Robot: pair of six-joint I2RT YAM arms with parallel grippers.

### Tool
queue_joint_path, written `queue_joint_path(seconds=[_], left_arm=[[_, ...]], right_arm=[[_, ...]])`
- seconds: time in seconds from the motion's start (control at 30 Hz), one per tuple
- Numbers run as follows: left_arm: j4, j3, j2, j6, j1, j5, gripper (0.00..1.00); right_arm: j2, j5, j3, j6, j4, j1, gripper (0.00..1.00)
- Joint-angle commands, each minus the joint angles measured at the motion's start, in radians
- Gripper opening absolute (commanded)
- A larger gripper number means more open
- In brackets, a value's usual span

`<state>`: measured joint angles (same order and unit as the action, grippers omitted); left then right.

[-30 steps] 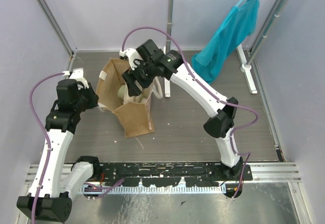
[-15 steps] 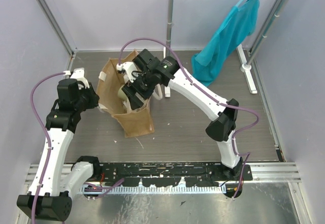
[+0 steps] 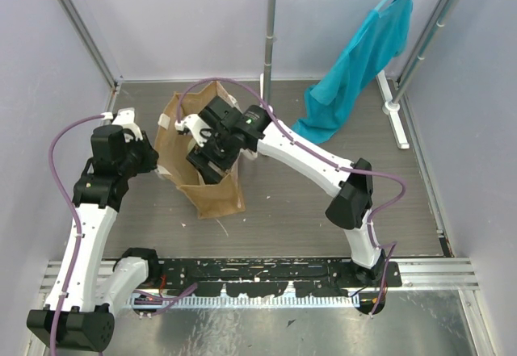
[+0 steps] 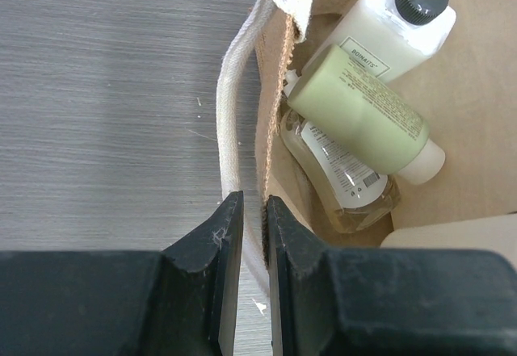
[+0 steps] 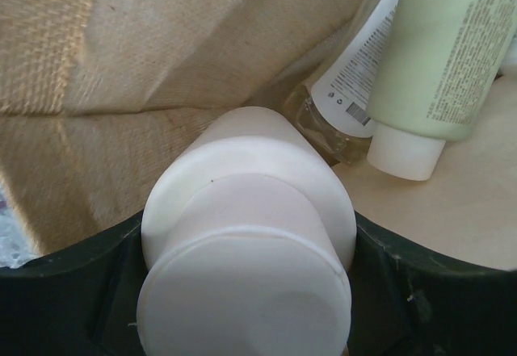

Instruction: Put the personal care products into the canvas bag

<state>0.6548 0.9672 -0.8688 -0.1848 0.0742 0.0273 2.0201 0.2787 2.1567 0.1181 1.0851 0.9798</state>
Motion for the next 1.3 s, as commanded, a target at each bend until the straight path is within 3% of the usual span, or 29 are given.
queue_joint_path(seconds=[0.0,0.23,0.5,0.67,1.27], left_arm=[[-0.033,0.023,0.003,0.005,-0.001,0.007,0.25],[-0.032,0.024,0.000,0.003,-0.001,0.010,0.25],[-0.034,0.022,-0.004,0.001,-0.002,0.012,0.25],[-0.035,0.026,-0.007,0.003,-0.001,0.014,0.25],[-0.032,0.030,-0.012,0.007,-0.001,0.014,0.25]], right_arm=[[-0.071,-0.030,-0.082,0.000,-0.101,0.024,0.01],[-0.066,-0.015,-0.120,0.005,-0.106,0.028,0.01],[-0.103,0.171,-0.165,-0.002,-0.045,0.033,0.01],[-0.106,0.210,-0.192,0.020,0.017,0.033,0.01],[-0.070,0.006,-0.324,-0.002,-0.078,0.072,0.01]])
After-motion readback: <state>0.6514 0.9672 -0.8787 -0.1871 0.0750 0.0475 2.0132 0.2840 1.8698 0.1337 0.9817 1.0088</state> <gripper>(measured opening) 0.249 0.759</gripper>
